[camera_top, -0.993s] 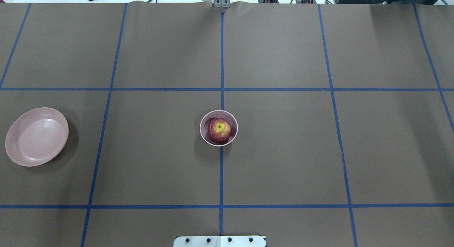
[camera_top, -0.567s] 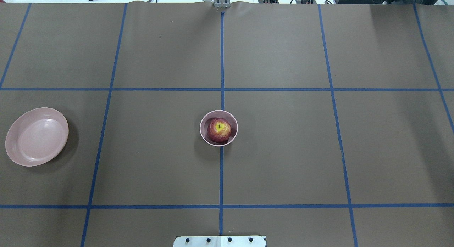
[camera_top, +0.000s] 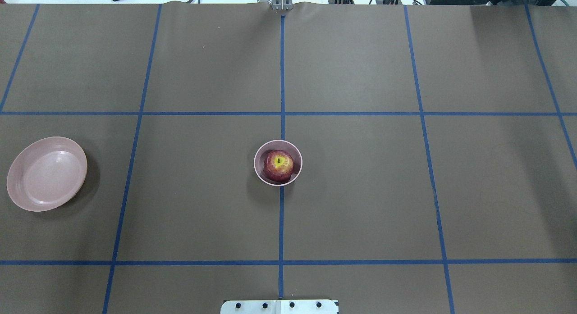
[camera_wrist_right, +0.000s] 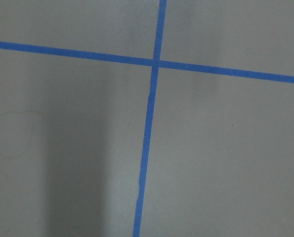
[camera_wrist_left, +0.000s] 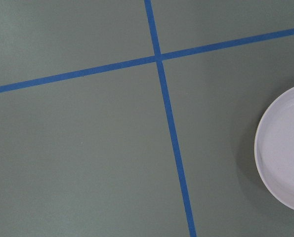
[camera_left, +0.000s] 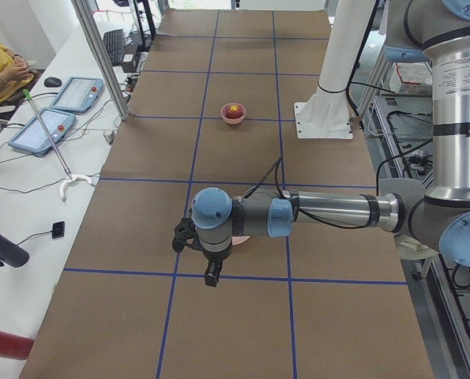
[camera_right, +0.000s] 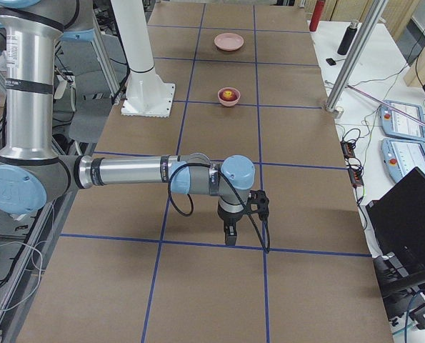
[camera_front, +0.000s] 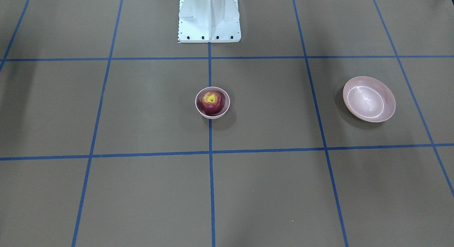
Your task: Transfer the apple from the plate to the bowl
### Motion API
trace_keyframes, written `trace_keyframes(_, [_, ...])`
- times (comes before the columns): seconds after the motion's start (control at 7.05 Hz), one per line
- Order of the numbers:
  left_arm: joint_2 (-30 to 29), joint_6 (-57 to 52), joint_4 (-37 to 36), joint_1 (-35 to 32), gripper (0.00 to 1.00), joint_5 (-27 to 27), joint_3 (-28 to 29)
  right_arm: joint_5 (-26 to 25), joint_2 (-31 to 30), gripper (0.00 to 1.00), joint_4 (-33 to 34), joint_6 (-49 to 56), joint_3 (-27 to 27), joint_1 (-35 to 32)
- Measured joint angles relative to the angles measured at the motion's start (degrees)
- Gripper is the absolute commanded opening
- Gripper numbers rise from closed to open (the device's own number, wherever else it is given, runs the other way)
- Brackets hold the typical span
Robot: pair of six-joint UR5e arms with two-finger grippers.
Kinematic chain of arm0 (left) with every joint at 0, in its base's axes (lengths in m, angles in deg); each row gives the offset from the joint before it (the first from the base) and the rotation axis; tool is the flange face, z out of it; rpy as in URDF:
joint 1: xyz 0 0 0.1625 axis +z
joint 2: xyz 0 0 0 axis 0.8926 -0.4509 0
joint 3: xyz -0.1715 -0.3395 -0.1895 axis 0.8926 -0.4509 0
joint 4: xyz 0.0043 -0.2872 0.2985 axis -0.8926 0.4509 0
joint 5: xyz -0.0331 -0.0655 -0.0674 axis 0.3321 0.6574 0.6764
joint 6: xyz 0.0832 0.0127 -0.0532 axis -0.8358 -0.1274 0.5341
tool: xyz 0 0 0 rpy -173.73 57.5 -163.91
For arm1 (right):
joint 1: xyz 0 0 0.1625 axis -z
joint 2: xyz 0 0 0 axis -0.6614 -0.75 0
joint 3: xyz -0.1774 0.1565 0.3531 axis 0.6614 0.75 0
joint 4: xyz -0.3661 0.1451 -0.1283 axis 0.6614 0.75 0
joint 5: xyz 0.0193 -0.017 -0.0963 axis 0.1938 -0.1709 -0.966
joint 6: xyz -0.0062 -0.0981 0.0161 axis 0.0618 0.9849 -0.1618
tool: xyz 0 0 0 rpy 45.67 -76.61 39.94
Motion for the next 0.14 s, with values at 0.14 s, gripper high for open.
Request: trace_keyframes(0.14, [0.0, 0.0, 0.0, 0.0, 0.98, 0.0, 0.0, 0.0, 0.0, 1.00, 0.0, 0.0, 0.0, 0.0])
